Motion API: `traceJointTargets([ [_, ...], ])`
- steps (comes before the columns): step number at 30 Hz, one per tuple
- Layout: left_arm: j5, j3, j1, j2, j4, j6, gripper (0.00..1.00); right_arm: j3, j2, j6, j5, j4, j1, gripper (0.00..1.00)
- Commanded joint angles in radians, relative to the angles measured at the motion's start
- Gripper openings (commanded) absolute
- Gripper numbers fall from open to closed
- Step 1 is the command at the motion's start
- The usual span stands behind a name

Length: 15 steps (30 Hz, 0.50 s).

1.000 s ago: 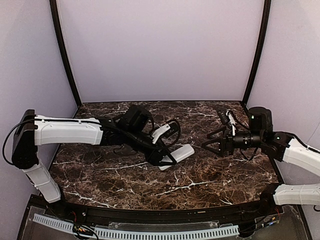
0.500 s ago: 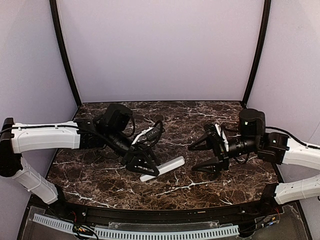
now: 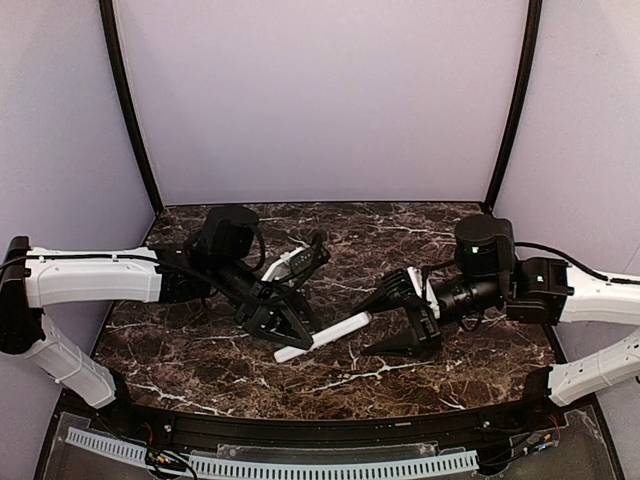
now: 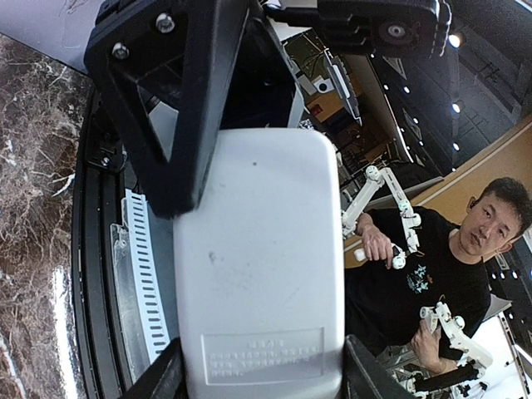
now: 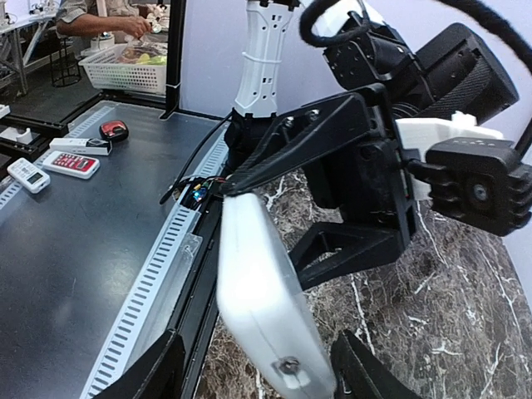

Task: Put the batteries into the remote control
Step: Pass from the left arm to the right

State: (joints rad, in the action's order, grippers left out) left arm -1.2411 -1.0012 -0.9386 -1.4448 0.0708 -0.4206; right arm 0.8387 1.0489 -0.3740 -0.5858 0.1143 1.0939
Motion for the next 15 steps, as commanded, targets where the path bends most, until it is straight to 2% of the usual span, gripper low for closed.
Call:
traceJointTargets([
  [1, -0.063, 0.035, 0.001, 0.01, 0.161, -0.1, 0.27, 0.047, 0.024, -0.031, 0.023, 0.014, 0.051, 0.55],
  [5, -0.062, 0.052, 0.001, 0.005, 0.206, -0.126, 0.27, 0.059, 0.032, -0.033, 0.03, 0.013, 0.068, 0.48],
  [15, -0.057, 0.048, -0.001, -0.012, 0.227, -0.142, 0.25, 0.071, 0.037, -0.021, 0.051, 0.01, 0.075, 0.13],
])
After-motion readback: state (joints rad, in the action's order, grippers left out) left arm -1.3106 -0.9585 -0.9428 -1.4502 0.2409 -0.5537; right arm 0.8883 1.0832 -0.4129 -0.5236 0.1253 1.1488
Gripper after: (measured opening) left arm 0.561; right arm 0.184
